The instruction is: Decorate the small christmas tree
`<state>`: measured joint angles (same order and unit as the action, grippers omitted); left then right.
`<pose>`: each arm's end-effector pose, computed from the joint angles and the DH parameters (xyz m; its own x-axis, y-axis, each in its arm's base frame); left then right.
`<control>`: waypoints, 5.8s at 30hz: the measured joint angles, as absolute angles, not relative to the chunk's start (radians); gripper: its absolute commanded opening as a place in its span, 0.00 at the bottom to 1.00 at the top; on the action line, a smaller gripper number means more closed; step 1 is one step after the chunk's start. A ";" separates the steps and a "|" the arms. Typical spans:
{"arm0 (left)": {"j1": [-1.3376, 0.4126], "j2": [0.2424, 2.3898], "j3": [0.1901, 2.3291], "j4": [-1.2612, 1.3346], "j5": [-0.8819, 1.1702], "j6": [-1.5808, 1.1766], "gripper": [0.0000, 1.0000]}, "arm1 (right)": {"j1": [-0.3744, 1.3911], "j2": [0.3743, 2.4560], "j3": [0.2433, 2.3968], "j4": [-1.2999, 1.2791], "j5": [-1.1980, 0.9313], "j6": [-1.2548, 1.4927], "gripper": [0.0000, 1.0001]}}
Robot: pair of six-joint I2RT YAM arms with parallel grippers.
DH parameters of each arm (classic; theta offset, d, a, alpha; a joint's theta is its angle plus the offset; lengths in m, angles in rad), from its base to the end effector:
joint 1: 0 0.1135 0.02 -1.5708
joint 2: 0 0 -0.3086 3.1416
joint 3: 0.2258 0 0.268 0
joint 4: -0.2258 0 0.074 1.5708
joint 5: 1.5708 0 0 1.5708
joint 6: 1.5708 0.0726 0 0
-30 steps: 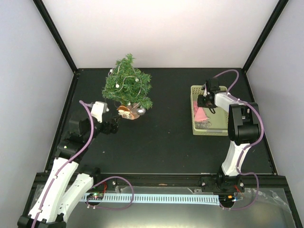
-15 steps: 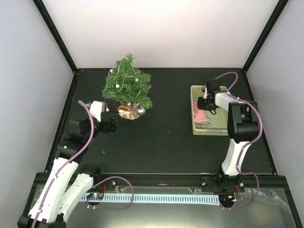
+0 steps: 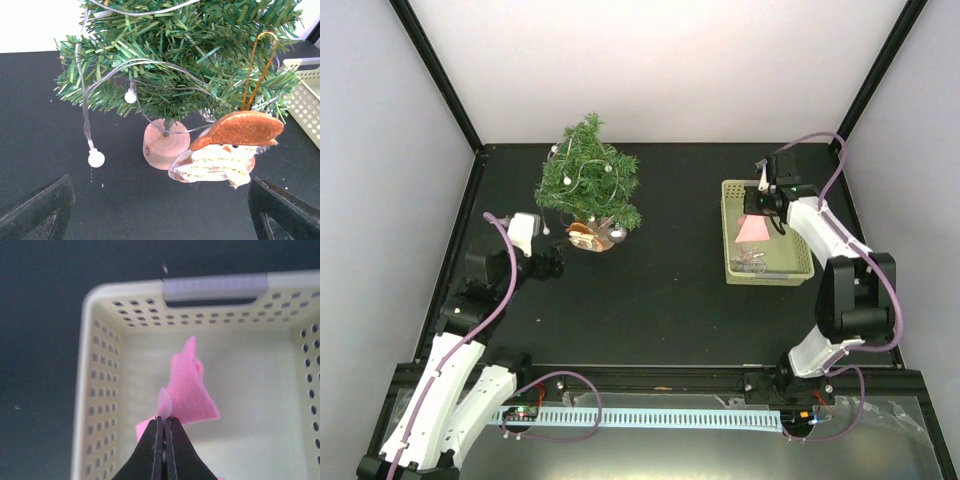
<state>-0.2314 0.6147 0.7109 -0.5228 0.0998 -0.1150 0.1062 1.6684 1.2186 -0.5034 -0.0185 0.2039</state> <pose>0.1495 -0.0426 0.3158 -0.4364 -0.0145 -0.8996 0.2682 0.9523 -0.1454 0.3939 0.0433 0.2416 -0.8175 0.1165 -0.5640 0.0500 0.9900 0.1320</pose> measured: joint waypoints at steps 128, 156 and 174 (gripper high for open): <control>-0.422 0.617 0.736 -0.284 0.628 -0.236 0.86 | -0.023 1.820 1.187 -0.639 -0.113 0.097 0.01; -0.422 0.573 0.732 -0.332 0.390 -0.171 0.88 | 0.418 1.241 1.075 -0.309 -0.080 0.013 0.01; -0.422 0.505 0.685 -0.374 0.266 -0.124 0.99 | 0.547 1.311 0.824 0.315 -0.144 -0.298 0.01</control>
